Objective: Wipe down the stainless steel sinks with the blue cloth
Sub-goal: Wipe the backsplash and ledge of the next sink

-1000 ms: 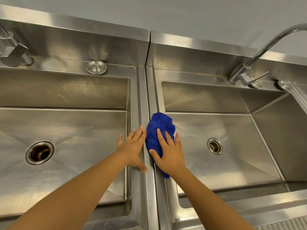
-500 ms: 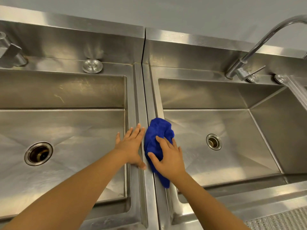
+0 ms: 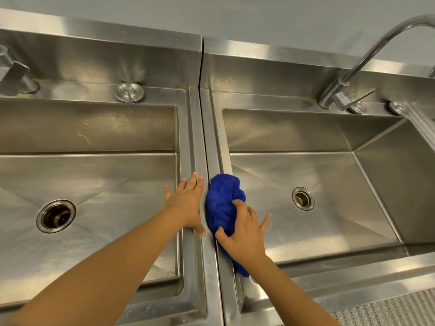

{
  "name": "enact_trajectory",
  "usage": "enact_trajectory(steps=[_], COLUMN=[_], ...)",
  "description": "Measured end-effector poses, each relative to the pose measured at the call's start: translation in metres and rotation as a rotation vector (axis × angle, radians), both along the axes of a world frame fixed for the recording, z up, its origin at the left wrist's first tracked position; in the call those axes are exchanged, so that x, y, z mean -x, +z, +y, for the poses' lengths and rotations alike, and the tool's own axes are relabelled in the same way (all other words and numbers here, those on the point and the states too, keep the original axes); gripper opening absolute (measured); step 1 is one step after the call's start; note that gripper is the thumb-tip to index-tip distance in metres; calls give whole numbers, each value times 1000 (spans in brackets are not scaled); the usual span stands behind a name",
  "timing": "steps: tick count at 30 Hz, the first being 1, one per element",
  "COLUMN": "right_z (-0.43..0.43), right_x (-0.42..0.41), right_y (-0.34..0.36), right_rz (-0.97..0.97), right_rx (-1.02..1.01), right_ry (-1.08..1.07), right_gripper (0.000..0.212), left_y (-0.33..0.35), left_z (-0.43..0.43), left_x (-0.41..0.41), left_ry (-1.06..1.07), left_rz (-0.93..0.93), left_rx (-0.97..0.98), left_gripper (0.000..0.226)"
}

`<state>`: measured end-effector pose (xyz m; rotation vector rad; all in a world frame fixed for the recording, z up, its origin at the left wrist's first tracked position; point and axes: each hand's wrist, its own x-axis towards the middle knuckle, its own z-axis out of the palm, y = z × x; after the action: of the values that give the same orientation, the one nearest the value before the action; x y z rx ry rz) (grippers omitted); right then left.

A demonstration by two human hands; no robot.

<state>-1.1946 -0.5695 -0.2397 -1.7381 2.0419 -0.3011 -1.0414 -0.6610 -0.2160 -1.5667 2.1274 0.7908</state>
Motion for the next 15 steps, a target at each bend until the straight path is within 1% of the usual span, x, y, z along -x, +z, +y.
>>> enact_trajectory(steps=[1,2,5,7,10,15], right_z=[-1,-4,-23,-37,-42,9], right_x=[-2,-5,-8,-5,-3,-3], right_y=[-6,-11,-17,-14,-10,-10], right_rz=[26,60,129,101,21,-61], right_rx=[9,20,-20,-80,-72,-8], right_ry=[15,36,76,89,64,79], right_gripper=[82,86,85,84,83,85], left_y=[0,0,0,1,0,0], left_z=[0,1,1,0,-1,1], left_x=[0,0,1,2,2,0], left_ry=[0,-1,9,10,11,5], left_rz=[2,4,6,4,3,7], left_rx=[6,13,22,16,21,29], left_gripper=[139,139,140,142,143,138])
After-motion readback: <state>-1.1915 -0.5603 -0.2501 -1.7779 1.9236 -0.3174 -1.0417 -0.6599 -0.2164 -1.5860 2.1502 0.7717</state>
